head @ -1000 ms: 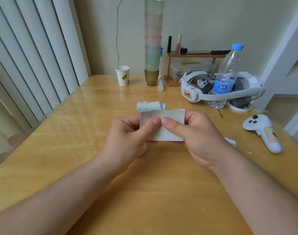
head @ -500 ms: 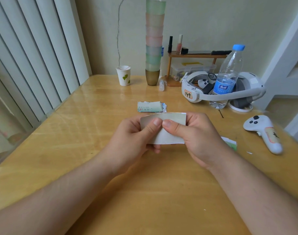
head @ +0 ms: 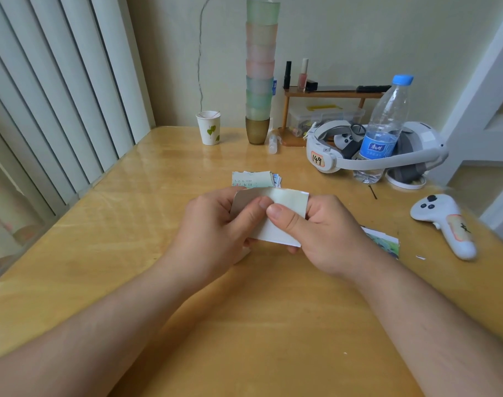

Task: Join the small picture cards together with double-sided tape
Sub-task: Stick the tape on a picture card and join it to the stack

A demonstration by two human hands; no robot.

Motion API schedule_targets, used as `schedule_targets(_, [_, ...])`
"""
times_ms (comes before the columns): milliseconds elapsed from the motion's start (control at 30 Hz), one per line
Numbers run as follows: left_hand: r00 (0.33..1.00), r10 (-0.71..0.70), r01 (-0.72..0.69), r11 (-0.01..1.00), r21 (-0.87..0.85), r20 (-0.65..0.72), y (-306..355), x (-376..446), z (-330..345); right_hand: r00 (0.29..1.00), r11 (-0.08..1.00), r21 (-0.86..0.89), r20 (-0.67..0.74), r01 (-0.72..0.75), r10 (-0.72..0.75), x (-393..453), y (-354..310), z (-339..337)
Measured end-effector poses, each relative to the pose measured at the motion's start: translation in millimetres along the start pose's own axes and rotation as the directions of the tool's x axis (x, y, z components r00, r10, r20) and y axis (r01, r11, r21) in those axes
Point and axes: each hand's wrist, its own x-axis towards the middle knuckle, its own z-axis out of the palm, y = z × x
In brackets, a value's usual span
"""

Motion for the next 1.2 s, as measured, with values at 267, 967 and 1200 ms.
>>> schedule_targets(267, [0.965, -0.178, 0.231, 0.927, -0.296, 0.194, -3.0, 4.4, -2.9, 0.996, 0.998, 0.002, -0.068, -0.065, 0.064, 2.2, -0.1, -11.2])
schedule_targets(967, [0.981, -0.191, 0.196, 0.957, -0.213, 0.046, -12.0, 15.4, -10.0, 0.965, 0.986, -0.017, -0.209, -0.165, 0.158, 7.7, 7.2, -18.8])
schedule_targets(1200, [0.978, -0.210, 0.206, 0.964, -0.165, -0.007, -11.8, 23.5, -15.4, 0.948, 0.959, -0.253, -0.315, -0.128, 0.044, 5.9, 11.3, -22.5])
